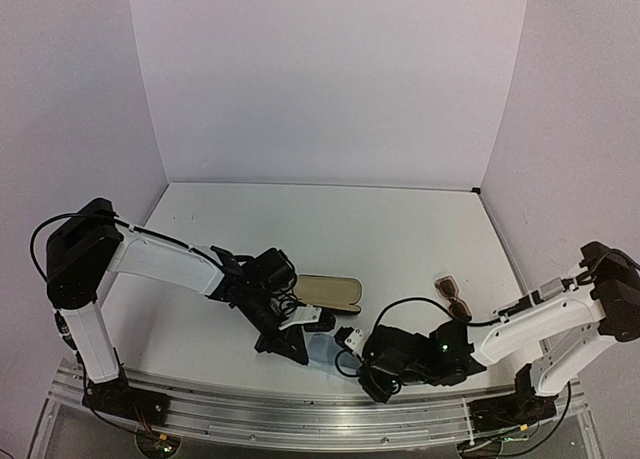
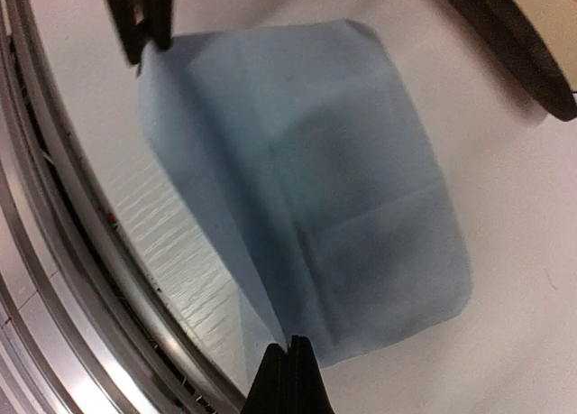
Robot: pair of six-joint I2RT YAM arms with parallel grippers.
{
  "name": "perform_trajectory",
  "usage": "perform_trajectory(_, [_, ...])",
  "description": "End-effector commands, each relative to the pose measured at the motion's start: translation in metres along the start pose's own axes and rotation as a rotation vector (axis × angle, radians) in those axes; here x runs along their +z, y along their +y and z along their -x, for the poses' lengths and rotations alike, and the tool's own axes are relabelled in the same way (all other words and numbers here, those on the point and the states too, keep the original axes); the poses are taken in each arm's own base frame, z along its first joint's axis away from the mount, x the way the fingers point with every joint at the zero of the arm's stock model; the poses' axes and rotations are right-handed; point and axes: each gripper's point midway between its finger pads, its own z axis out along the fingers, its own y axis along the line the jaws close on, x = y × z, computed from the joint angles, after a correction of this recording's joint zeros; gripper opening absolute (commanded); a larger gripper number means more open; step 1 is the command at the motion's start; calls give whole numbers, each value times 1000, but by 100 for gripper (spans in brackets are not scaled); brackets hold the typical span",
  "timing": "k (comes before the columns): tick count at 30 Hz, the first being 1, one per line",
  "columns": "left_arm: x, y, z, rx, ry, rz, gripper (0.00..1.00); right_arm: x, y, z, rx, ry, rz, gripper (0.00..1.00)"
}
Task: Organize the sunglasses
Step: Fold the glasses cleaning cloth at the center of the board.
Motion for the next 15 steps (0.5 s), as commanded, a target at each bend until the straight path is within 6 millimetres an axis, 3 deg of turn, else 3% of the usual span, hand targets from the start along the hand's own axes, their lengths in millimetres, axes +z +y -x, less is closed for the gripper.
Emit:
perform_trajectory(1, [-12,-12,15,-89,-42,-51,0,-16,-18,34,94,-43,-31,0])
perform_trajectory(7, [-17,-17,20,-237,-75,-97,0,-17,-36,44,86,-21,-81,0])
perform_trajectory(15, [-21,12,24,-374,-112,-67,0,-17,-50,39,96,23,-113,0])
